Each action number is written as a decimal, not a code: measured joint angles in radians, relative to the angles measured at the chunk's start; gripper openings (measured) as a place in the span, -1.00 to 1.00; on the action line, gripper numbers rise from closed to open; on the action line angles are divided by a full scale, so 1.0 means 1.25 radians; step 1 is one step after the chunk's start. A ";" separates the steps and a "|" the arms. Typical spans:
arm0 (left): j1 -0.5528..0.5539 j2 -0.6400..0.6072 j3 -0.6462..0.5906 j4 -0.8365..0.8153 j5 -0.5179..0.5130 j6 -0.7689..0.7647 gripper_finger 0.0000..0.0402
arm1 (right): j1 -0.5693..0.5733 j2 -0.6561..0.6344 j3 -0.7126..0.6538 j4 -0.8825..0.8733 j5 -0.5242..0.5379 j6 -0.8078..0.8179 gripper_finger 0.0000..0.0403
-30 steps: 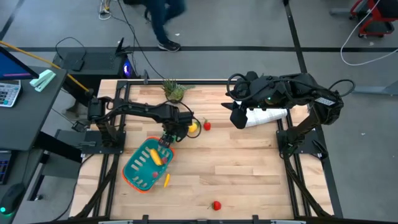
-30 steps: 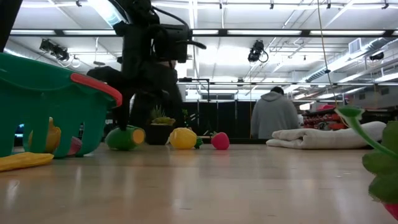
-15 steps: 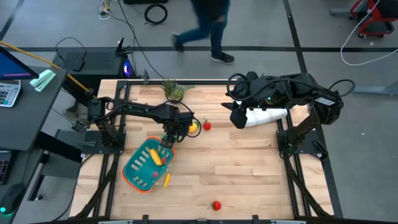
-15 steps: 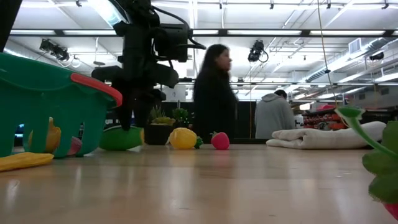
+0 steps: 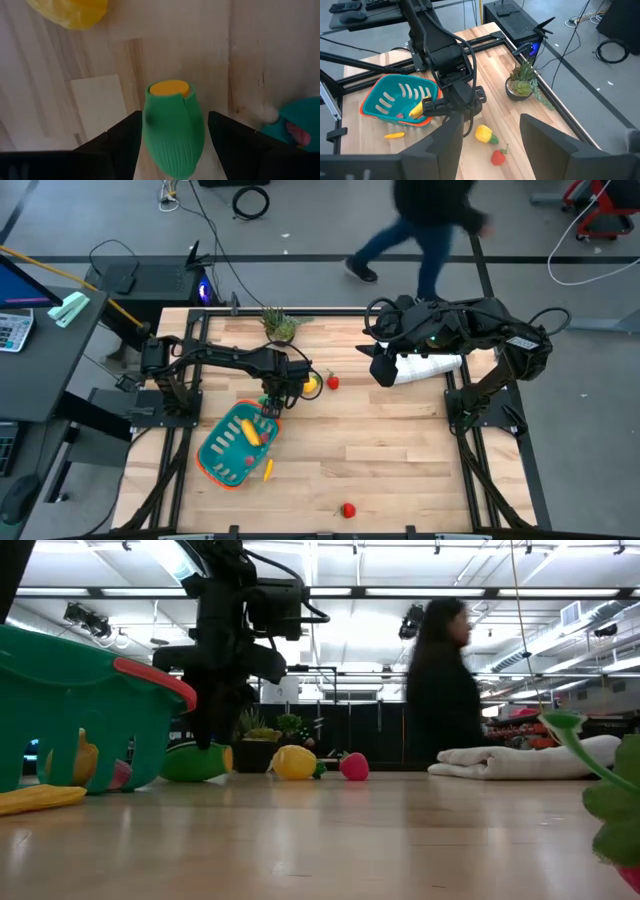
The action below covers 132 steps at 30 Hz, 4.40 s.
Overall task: Pick and placing Produce into tupperware
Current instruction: Put the green corn into the blue basket, then put the yellow pineapple into the blue basket
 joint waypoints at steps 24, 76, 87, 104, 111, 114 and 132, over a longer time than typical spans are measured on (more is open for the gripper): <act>0.002 0.053 0.000 0.016 -0.011 -0.066 0.05 | 0.000 0.000 0.000 0.000 0.000 -0.021 0.01; -0.320 -0.124 0.432 -0.543 -0.057 -0.899 -0.21 | 0.000 0.000 0.000 -0.006 0.000 -0.057 0.01; -0.470 -0.122 0.096 -0.402 -0.011 -1.297 -0.21 | 0.000 0.000 0.000 -0.007 -0.001 -0.084 0.01; -0.475 -0.123 -0.156 -0.085 0.050 -1.249 -0.18 | 0.000 0.000 0.000 -0.006 -0.013 -0.024 0.01; -0.472 -0.123 -0.157 -0.086 0.050 -1.148 0.05 | 0.000 0.000 0.000 -0.006 -0.013 0.019 0.01; -0.472 -0.120 -0.135 -0.132 0.052 -1.092 0.17 | 0.000 0.000 0.000 -0.006 -0.013 0.041 0.01; -0.457 -0.121 0.272 -0.339 -0.180 -0.912 0.11 | 0.000 0.000 0.000 -0.006 -0.012 0.070 0.01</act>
